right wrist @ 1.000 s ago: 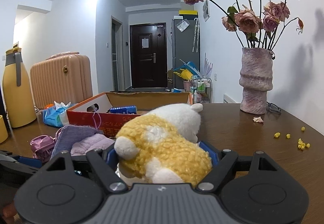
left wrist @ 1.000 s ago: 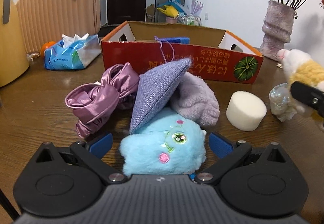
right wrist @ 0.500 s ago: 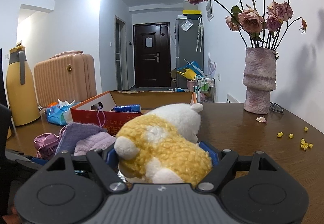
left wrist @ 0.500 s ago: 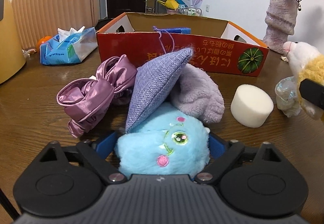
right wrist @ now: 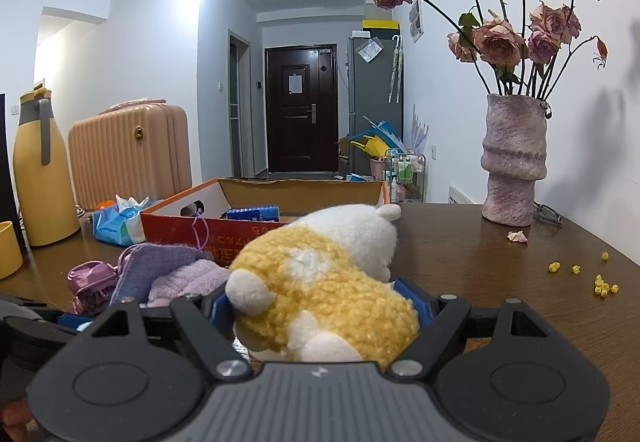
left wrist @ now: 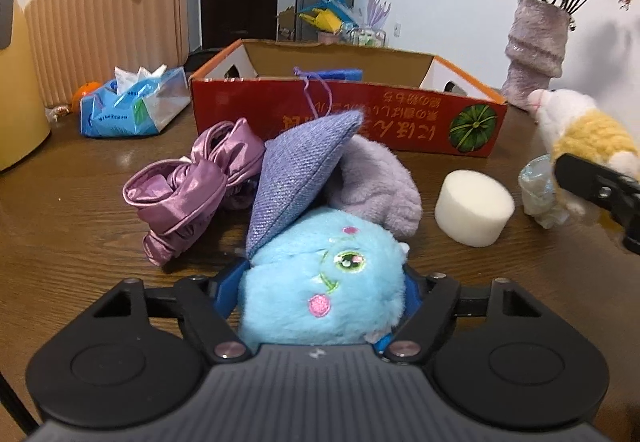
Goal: Organize soft objects
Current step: 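Grasp the yellow plush with the right tool while the left tool grasps the blue plush, then carry the light-blue plush in the left tool while the right tool carries the yellow plush over the box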
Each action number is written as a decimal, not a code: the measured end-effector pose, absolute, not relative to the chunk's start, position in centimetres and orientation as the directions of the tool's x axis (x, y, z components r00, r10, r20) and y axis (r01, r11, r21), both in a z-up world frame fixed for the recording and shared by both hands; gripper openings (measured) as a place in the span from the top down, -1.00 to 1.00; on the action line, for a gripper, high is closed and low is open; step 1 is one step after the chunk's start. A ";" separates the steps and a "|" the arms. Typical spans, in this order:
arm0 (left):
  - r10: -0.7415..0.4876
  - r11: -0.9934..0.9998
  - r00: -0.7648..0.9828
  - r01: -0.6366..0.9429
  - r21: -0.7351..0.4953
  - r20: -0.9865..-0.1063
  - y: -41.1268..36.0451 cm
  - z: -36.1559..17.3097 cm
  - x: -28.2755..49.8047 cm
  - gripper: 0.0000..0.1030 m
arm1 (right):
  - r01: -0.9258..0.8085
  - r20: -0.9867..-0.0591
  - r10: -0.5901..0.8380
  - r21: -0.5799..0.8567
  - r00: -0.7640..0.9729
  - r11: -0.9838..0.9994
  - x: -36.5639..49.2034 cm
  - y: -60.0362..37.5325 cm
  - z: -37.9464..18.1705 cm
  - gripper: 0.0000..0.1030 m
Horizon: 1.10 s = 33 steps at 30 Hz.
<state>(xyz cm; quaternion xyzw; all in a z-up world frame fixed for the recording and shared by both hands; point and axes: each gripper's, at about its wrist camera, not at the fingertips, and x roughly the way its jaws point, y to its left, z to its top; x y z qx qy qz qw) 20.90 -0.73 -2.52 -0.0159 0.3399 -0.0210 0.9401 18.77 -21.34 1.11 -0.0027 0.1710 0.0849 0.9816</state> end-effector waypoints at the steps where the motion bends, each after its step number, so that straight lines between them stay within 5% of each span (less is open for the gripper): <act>1: -0.054 0.998 0.774 0.033 -0.045 -0.631 -0.8 -2.4 20.6 -0.45 | -0.167 -0.336 0.165 0.023 0.927 0.986 18.8 -21.3 1.1 -0.56; 33: -0.063 0.996 0.933 0.035 -0.086 -0.354 0.2 4.5 15.0 -0.46 | -0.147 -0.207 0.136 -0.038 0.969 0.988 18.8 -19.8 3.7 -0.56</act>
